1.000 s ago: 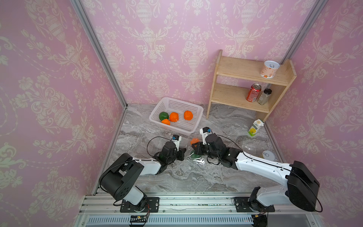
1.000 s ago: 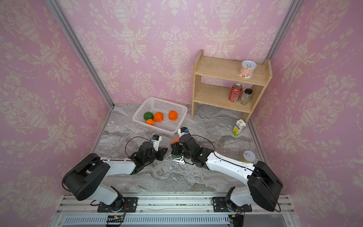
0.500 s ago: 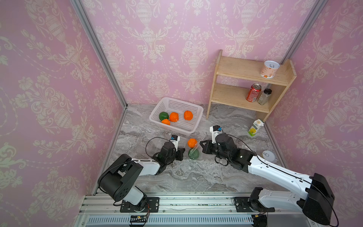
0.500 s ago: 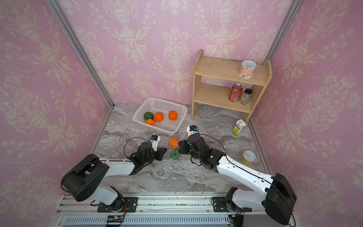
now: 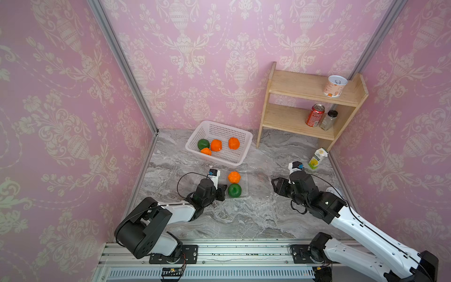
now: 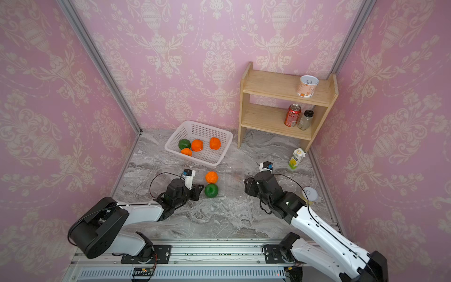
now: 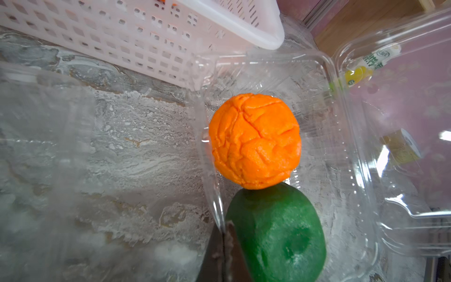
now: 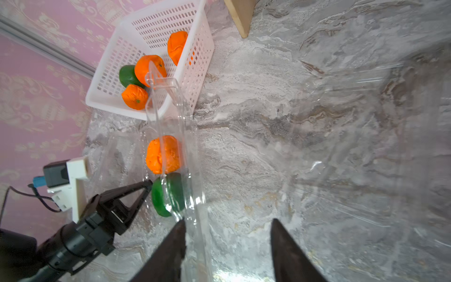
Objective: Take oranges out of containers
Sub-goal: Open the packing box at the center of the board, then pick up the orange from the packing box.
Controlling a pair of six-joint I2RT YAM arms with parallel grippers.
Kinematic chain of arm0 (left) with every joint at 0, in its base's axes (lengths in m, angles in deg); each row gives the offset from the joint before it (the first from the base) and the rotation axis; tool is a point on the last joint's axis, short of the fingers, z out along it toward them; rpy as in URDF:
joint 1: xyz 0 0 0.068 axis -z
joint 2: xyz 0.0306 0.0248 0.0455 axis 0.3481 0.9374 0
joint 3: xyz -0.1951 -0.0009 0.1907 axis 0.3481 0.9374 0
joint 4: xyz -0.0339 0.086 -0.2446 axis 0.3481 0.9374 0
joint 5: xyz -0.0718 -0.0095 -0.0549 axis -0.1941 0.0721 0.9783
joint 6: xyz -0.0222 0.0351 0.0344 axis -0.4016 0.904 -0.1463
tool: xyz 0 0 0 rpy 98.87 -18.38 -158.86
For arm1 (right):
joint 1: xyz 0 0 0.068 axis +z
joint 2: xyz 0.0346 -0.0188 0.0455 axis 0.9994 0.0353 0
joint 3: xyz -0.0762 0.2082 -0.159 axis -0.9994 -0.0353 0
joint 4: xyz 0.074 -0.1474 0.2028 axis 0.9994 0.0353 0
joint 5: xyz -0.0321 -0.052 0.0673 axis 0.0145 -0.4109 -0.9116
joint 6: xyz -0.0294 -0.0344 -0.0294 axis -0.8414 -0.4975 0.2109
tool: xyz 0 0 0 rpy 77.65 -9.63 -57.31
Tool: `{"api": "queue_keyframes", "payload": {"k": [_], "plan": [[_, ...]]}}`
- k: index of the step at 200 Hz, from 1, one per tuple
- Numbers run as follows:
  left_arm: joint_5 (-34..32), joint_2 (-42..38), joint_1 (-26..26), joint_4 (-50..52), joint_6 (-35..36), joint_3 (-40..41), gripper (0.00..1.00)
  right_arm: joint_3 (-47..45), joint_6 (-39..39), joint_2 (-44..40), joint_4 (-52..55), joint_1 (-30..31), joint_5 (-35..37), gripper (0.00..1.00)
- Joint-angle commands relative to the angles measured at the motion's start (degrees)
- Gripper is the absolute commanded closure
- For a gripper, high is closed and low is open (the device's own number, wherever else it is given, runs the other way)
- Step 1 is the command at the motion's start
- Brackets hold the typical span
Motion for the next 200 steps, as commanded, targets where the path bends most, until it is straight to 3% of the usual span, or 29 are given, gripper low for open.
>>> {"api": "queue_keyframes", "payload": {"k": [1,16,38,50,136,200], "plan": [[-1.95,-2.29,-0.61,0.55,1.64,1.76,0.74,3.51,-3.72,-2.34,5.67,-0.19,0.36,0.17],[-1.33,-3.25,-0.68,-1.37,2.29,2.68,0.66,4.57,-5.41,-2.76,6.44,-0.31,-0.12,0.09],[-0.36,-4.68,-0.59,-4.57,2.56,4.16,0.31,5.27,-6.15,-2.39,6.56,-0.29,-1.14,0.06],[-0.62,-5.73,-0.61,-5.88,2.62,5.12,0.21,5.4,-6.23,-1.46,5.6,-0.35,-2.71,0.05],[1.79,-9.83,-0.59,-18.45,4.69,10.9,0.08,7.0,-3.62,9.44,-3.36,0.97,-9.35,0.06],[5.11,-13.04,-0.61,-19.38,7.71,11.68,0.05,17.57,-5.05,29.86,-8.3,4.35,-12.85,0.17]]}}
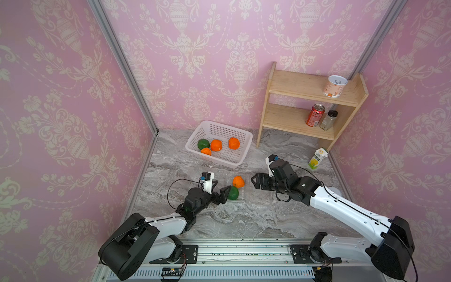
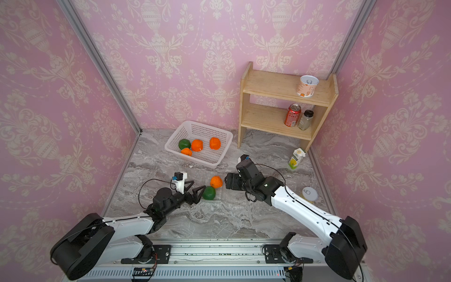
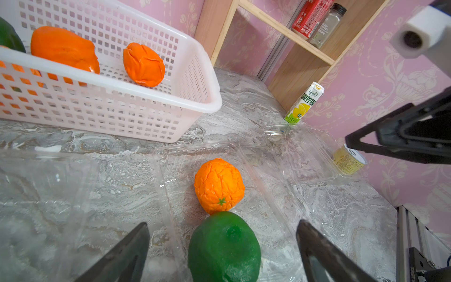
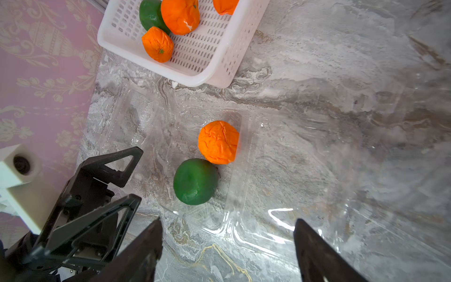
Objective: Take oranges out of containers
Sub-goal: Pick up the orange from the packing box.
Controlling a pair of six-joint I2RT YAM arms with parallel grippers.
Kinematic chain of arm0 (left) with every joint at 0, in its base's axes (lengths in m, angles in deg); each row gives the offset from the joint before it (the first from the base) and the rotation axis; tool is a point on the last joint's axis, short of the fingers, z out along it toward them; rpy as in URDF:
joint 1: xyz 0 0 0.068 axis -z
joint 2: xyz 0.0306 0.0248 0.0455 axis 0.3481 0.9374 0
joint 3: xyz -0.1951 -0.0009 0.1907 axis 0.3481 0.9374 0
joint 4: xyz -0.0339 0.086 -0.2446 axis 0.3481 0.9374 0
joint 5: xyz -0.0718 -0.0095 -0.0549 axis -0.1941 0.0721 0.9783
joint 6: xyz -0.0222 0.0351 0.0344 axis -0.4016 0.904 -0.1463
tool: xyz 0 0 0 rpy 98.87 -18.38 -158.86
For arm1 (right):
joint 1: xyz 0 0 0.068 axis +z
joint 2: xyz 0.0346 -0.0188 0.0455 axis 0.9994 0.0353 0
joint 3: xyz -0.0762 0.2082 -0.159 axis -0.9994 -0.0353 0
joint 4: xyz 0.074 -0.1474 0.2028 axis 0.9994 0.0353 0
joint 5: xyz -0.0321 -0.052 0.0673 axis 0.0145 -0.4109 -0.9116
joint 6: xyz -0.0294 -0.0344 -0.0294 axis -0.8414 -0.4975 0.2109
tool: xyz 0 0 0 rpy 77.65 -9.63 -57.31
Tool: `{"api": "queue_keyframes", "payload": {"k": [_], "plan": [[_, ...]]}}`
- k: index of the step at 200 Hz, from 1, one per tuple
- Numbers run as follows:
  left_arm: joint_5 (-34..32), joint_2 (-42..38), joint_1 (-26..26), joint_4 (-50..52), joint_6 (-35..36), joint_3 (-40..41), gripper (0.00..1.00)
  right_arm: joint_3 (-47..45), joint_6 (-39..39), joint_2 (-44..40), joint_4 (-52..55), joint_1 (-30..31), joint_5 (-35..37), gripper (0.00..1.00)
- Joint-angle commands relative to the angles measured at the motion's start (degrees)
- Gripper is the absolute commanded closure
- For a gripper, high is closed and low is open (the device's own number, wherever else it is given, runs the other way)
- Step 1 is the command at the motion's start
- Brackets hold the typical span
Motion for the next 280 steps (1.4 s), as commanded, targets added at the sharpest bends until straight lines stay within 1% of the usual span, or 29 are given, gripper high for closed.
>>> {"api": "queue_keyframes", "payload": {"k": [1,24,38,46,67,77,96,143,171,204,229,243,248,280], "plan": [[3.07,-1.83,-0.33,-2.09,3.04,0.98,0.05,5.12,-1.14,7.04,-3.16,0.87,-2.52,0.17],[3.23,-3.14,-0.32,-1.91,4.09,1.34,0.04,10.72,-3.42,15.8,-2.33,2.22,-3.94,0.19],[2.73,-4.04,-0.32,-1.54,4.57,1.68,0.01,14.05,-3.78,19.76,-1.89,2.99,-2.5,0.19],[2.51,-4.67,-0.32,-1.16,4.88,1.86,0.01,14.75,-3.48,21.4,-1.71,3.06,-1.61,0.22],[1.77,-5.63,-0.32,-0.04,4.68,1.81,0.01,16.21,-3.16,25.32,-1.23,3.29,0.14,0.27],[1.61,-5.78,-0.32,0.19,4.64,1.89,0.01,16.65,-3.25,26.87,-1.5,3.37,0.18,0.29],[1.43,-5.39,-0.32,0.3,4.56,1.81,0.01,17.56,-3.67,29.31,-1.75,3.82,0.23,0.29],[1.78,-3.31,-0.32,-1.12,3.78,1.58,0.01,21.42,-4.94,34.43,2.68,5.53,7.56,0.29],[1.74,-3.13,-0.33,-1.13,3.56,1.49,0.01,22.85,-5.23,36.93,4.39,5.99,9.51,0.3],[1.28,-3.33,-0.32,-0.96,3.6,1.62,0.01,23.52,-3.8,39.63,4.44,6.06,11.24,0.29],[1.32,-2.71,-0.32,-0.95,3.42,1.48,0.01,25.31,-3.45,41.92,4.32,5.85,9.62,0.37],[1.26,-2.18,-0.32,-1.37,3.17,1.48,0.01,24.85,-3.17,41.78,2.53,5.87,8.72,0.53],[1.34,-2.01,-0.32,-1.61,3.13,1.52,0.01,24.58,-3.12,41.51,1.81,5.85,8.35,0.56],[1.15,-1.7,-0.32,-1.98,3.07,1.63,0.01,23.09,-1.71,38.98,-0.17,5.9,8.08,0.58]]}}
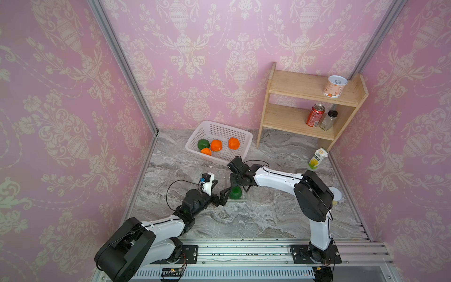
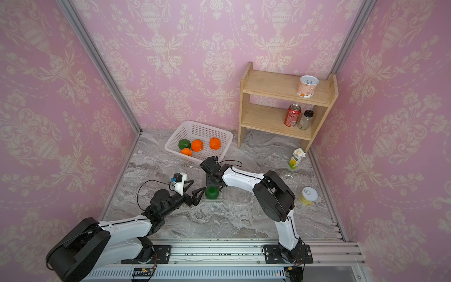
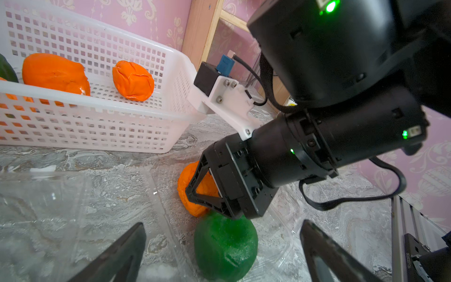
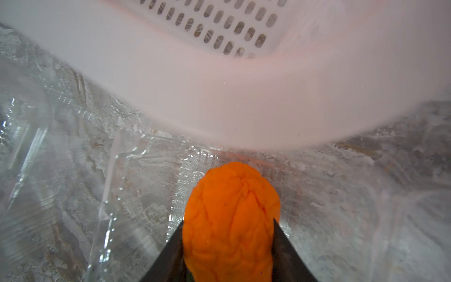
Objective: Take oranges out of containers
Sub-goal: Pick up the orange from the packing box, then place the orange in the basket.
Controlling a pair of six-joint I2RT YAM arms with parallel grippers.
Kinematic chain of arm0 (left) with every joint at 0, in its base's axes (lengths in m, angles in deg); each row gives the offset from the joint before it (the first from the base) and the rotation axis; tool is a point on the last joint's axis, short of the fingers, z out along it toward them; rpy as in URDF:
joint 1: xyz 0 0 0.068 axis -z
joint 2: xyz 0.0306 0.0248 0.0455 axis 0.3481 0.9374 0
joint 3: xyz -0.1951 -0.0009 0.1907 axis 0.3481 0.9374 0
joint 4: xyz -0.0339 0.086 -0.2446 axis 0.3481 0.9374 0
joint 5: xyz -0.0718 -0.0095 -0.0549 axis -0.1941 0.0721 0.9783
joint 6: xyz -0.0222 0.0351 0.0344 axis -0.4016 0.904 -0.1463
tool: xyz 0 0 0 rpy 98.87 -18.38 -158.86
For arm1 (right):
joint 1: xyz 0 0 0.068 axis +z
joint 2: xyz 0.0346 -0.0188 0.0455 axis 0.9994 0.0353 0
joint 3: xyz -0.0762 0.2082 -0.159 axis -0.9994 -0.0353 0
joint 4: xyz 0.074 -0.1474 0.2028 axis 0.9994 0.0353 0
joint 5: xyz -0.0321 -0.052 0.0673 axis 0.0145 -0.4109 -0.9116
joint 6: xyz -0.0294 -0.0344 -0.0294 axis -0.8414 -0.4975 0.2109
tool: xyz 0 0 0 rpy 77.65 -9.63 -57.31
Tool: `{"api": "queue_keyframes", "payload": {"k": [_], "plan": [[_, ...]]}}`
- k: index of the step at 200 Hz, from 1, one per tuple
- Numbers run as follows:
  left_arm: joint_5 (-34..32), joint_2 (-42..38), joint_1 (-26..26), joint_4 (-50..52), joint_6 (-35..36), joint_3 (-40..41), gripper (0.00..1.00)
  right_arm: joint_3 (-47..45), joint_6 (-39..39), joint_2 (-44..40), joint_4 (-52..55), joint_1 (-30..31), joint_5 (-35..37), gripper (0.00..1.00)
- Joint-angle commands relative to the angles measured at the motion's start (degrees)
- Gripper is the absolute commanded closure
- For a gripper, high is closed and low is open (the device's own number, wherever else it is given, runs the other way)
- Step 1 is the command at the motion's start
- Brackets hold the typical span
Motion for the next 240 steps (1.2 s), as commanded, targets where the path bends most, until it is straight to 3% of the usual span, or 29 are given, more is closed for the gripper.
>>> {"api": "queue_keyframes", "payload": {"k": [1,78,166,181,208,240], "plan": [[-0.24,0.23,-0.32,-1.14,-0.02,0.46,0.01,-1.2,1.26,-1.8,-0.83,0.02,-0.36,0.58],[-3.6,-3.55,-0.32,2.12,1.46,1.13,0.01,3.29,-1.09,-9.35,0.84,-3.14,-0.85,0.57],[-6.1,-4.44,-0.39,3.64,2.09,1.34,0.01,32.65,-2.88,8.83,7.62,-11.93,-9.96,0.55],[-6.27,-4.13,-0.4,3.59,2.18,1.29,0.01,38.73,-4.32,12.77,10.56,-12.5,-10.9,0.48],[-6.29,-4.13,-0.37,3.8,2.27,1.33,0.01,41.83,-5.89,14.78,11.1,-12.55,-10.11,0.21],[-6.64,-4.83,-0.41,4.38,2.49,1.31,0.01,36.82,-7.14,10.67,8.39,-12.58,-9.55,0.17]]}}
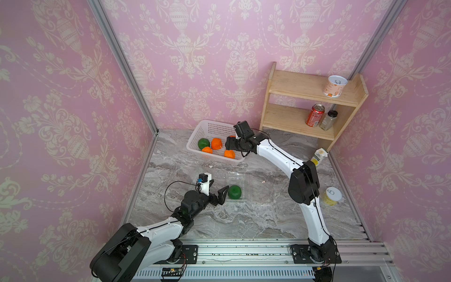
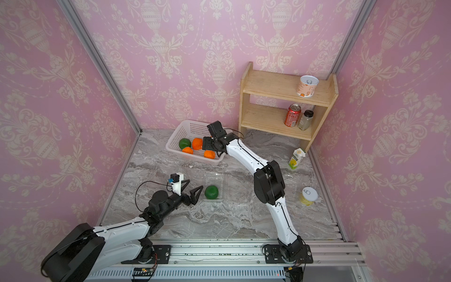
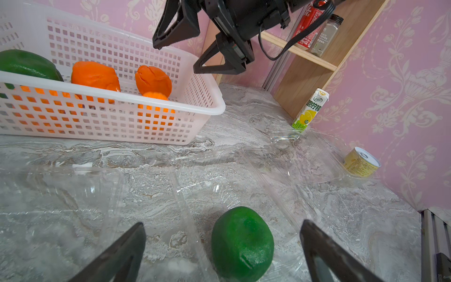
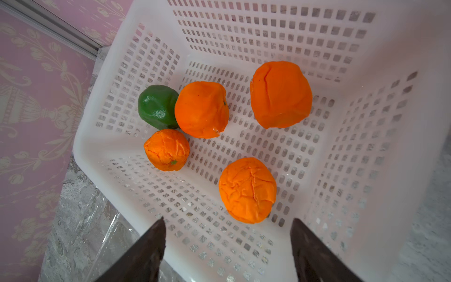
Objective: Take oranges out of containers
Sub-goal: Place the orange in the basket, then pick up the orange from the packing box.
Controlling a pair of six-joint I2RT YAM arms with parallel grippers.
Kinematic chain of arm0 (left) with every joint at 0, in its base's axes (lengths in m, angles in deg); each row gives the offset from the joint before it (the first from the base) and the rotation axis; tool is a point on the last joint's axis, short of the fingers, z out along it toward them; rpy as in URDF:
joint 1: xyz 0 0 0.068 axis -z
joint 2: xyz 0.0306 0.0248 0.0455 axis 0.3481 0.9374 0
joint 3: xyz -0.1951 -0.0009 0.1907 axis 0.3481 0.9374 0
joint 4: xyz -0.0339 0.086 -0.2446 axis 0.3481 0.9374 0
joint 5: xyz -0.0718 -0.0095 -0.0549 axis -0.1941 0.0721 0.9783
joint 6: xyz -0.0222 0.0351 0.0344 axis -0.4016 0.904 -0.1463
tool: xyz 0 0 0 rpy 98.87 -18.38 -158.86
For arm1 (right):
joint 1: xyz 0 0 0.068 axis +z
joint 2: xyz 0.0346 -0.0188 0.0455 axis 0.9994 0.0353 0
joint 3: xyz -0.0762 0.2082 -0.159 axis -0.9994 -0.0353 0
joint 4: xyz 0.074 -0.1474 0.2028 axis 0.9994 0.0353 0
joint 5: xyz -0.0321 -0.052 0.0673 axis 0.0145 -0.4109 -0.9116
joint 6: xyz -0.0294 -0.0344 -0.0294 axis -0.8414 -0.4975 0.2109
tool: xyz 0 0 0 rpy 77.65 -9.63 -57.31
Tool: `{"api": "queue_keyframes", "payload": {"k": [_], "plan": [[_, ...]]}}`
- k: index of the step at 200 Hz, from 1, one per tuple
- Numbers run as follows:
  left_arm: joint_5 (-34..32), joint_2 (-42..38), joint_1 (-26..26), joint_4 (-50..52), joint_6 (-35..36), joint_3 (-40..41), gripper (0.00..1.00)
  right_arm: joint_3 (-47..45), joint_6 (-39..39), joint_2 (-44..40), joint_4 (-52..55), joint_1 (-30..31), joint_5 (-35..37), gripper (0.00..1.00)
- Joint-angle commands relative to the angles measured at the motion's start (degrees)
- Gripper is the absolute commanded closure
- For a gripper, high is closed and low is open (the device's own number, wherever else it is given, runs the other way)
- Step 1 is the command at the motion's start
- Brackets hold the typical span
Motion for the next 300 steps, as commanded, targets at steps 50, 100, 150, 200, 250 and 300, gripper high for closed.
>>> {"api": "queue_keyframes", "payload": {"k": [50,100,150,200,250,300], "plan": [[-1.28,-0.48,-0.34,0.92,1.31,0.44,0.01,-13.92,-2.93,-13.88,-1.24,2.25,3.83,0.16],[0.53,-0.09,-0.33,-0.76,0.98,0.61,0.01,-32.42,1.03,-28.72,-8.35,8.07,3.81,0.12],[-0.26,-0.84,-0.41,-0.41,1.77,0.85,0.01,-42.35,0.61,-35.21,-3.36,13.53,11.19,0.12],[-1.97,-5.18,-0.4,3.5,3.59,0.94,0.01,-51.13,7.69,-40.04,-3.4,15.78,12.94,0.13],[-2.84,-6.41,-0.41,4.98,4.82,0.91,0.01,-54.41,8.79,-42.13,-3.15,18.55,15.23,0.13],[-3.17,-9.18,-0.41,6.94,5.73,0.99,0.01,-56.63,8.68,-40.08,-5.03,19.28,14.15,0.13]]}}
